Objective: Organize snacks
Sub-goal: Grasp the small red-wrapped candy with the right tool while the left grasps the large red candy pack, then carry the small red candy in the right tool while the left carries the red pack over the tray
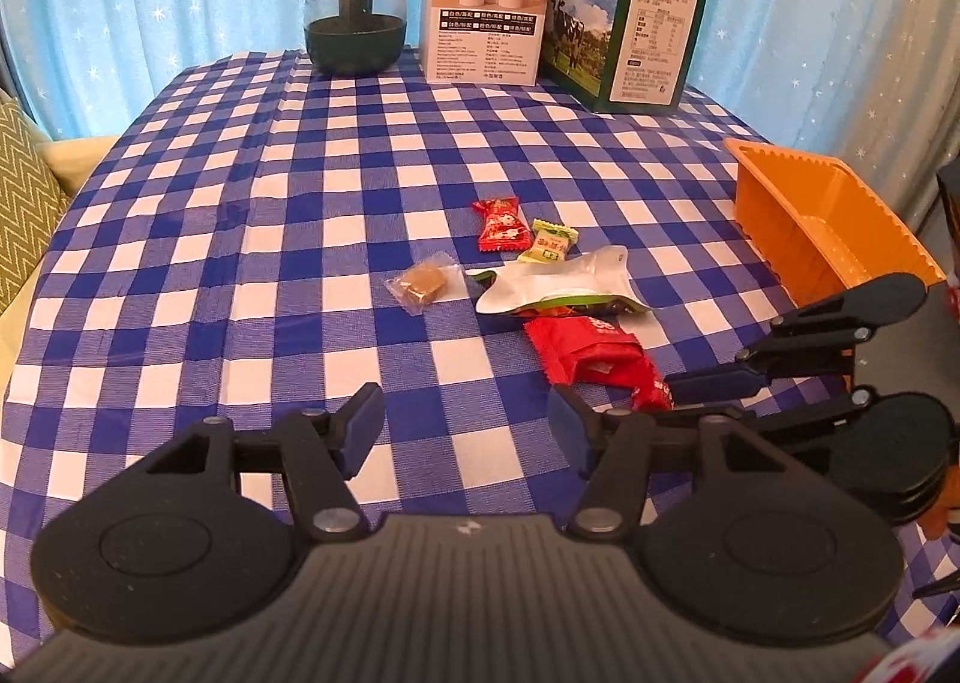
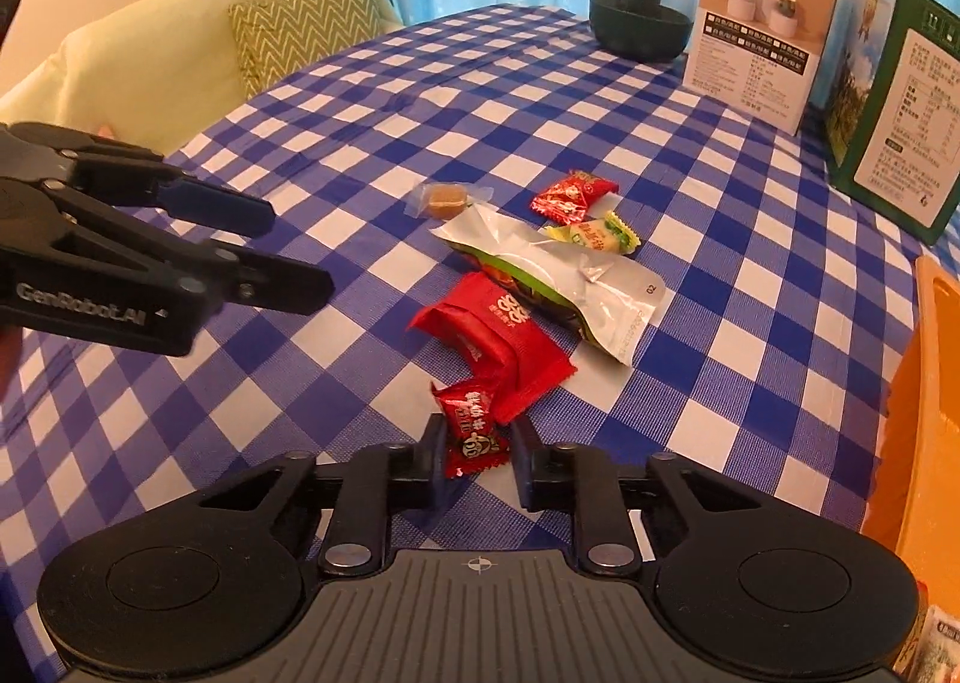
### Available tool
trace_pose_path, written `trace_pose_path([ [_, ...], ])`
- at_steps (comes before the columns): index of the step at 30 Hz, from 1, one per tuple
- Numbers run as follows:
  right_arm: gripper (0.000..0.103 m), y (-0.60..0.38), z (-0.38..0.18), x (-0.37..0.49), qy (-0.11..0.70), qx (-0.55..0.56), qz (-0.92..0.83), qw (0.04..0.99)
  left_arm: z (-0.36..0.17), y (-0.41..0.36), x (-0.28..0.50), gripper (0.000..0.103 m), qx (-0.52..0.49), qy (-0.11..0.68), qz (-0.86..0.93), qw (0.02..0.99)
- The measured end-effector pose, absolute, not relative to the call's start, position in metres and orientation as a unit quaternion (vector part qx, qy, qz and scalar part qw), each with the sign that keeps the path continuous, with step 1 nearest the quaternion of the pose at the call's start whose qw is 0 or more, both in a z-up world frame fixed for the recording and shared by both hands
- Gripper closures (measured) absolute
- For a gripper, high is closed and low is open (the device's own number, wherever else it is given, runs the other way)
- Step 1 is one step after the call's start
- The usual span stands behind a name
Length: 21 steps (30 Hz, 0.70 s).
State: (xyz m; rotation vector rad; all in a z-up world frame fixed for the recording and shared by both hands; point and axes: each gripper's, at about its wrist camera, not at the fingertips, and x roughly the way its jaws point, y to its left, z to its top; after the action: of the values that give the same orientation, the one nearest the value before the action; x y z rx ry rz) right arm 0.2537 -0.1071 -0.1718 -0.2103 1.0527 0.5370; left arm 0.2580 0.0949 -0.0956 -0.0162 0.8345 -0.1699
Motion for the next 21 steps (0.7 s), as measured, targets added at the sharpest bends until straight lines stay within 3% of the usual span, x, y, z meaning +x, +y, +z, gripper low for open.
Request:
trace_pose_path([
  [15,0.087,-0.158,-0.132,0.254,0.470,0.002,0.153,0.870,-0.107,0.057,0.277,0.046,-0.024,0.400,-0.117,0.909],
  [21,0.087,-0.167,-0.125,0.257,0.455,0.017,0.138,0.880,-0.115,0.041,0.291,0.037,-0.036,0.398,-0.100,0.911],
])
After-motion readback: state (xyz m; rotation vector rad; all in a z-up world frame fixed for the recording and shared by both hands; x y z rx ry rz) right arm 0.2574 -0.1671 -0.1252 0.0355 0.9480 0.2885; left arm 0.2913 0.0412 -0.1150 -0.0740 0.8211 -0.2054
